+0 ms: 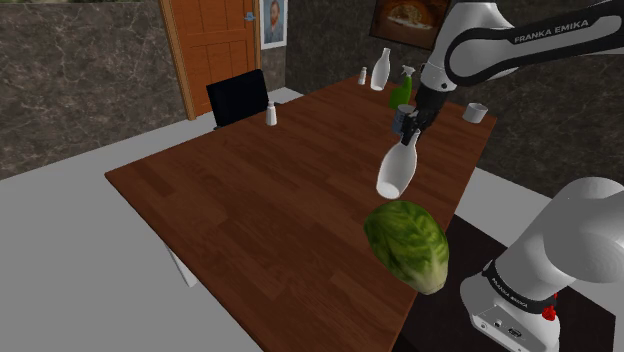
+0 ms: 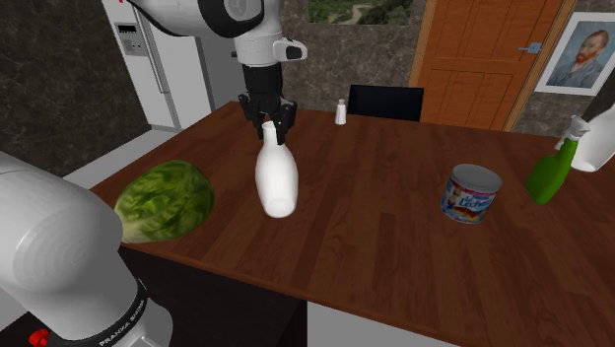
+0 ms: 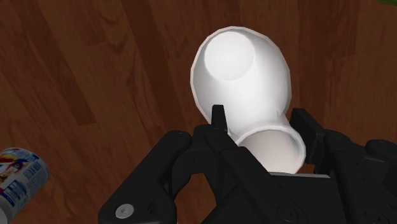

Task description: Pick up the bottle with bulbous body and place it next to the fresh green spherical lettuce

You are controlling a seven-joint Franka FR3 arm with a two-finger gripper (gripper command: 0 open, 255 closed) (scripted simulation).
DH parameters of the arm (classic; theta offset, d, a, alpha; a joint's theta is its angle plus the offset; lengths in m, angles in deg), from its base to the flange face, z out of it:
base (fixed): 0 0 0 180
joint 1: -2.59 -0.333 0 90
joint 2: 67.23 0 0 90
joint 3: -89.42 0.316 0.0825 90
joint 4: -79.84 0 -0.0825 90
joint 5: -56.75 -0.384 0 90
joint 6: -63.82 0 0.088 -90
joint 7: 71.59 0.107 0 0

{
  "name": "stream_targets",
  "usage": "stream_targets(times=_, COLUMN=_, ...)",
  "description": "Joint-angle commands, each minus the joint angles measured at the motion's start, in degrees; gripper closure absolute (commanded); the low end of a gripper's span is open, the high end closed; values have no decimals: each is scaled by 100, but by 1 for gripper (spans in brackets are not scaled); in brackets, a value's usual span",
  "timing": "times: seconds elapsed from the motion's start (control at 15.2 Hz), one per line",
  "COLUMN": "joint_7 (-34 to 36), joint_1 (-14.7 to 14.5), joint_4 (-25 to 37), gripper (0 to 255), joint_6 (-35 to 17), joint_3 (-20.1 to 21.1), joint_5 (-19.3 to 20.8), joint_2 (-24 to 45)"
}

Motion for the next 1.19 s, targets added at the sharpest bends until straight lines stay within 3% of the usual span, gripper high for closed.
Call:
stream_targets(times=0.0, joint_7=0, joint_1=0, joint_4=1, gripper=255, joint_6=-2, joint_3=0, joint_5=0, joint_2=-1)
stream_targets(times=0.07, joint_7=0, joint_1=0, joint_4=0, gripper=0, joint_6=-2, joint_3=0, joint_5=0, joint_2=-1)
stream_targets(times=0.4, joint_7=0, joint_1=0, joint_4=0, gripper=0, joint_6=-1, joint_3=0, joint_5=0, joint_2=-2)
stream_targets(times=0.66, joint_7=6, joint_1=-7, joint_4=535, gripper=0, joint_6=803, joint_3=81, joint_5=-31, joint_2=-272)
stream_targets(times=1.12, joint_7=6, joint_1=-7, joint_4=535, gripper=0, joint_6=803, joint_3=81, joint_5=-31, joint_2=-272)
